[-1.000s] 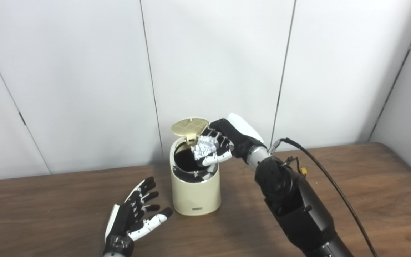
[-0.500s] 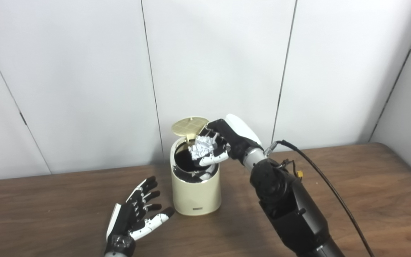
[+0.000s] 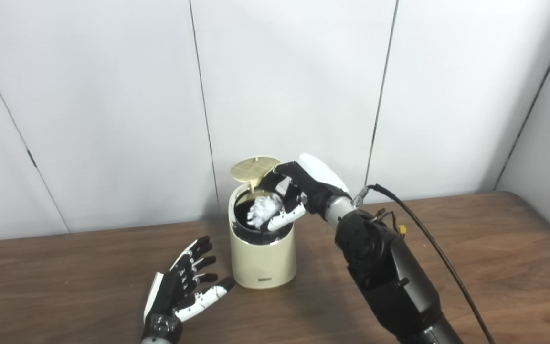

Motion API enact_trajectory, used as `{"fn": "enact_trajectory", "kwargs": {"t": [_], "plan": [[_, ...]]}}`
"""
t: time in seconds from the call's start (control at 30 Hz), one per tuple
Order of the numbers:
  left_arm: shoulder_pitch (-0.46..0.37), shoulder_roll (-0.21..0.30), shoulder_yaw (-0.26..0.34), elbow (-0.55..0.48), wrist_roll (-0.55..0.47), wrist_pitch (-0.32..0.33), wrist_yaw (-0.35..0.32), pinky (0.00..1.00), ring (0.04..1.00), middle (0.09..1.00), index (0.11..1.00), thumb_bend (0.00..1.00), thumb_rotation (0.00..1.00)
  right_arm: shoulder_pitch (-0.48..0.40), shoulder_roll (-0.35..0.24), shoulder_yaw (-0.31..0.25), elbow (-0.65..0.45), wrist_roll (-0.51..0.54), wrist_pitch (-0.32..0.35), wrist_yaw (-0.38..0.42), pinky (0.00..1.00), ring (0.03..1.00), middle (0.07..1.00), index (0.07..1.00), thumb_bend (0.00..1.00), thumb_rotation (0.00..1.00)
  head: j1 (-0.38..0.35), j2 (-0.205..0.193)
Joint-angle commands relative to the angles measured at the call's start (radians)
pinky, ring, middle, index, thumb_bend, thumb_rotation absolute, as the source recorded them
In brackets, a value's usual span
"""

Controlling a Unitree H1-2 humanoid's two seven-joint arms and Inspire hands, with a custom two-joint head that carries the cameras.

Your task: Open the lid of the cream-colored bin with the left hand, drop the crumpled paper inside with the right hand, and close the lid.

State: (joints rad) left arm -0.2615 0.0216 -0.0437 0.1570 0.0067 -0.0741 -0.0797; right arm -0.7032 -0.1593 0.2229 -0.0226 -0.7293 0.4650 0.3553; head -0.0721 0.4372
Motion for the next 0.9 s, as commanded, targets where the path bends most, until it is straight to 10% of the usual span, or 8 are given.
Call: {"fn": "enact_trajectory", "kwargs": {"t": [0.0, 0.63, 0.87], "plan": [[-0.026, -0.001, 0.001, -0.029, 0.006, -0.019, 0.008, 0.70, 0.835, 0.891, 0.923, 0.85, 0.22, -0.038, 0.002, -0.004, -0.018, -0.009, 0.004, 0.017, 0.45, 0.612, 0.772, 0.681, 0.93, 0.13, -0.002, 0.000], [-0.022, 0.006, 0.002, -0.042, 0.011, -0.010, 0.008, 0.70, 0.839, 0.893, 0.920, 0.85, 0.23, -0.024, 0.017, -0.034, -0.054, -0.028, 0.003, 0.021, 0.43, 0.562, 0.696, 0.665, 0.88, 0.10, -0.001, 0.003], [-0.023, 0.007, 0.004, -0.042, 0.004, -0.009, 0.005, 0.71, 0.839, 0.893, 0.922, 0.85, 0.23, -0.002, 0.017, -0.080, -0.119, 0.048, -0.034, -0.091, 0.40, 0.478, 0.467, 0.549, 0.54, 0.00, -0.003, 0.002]]}}
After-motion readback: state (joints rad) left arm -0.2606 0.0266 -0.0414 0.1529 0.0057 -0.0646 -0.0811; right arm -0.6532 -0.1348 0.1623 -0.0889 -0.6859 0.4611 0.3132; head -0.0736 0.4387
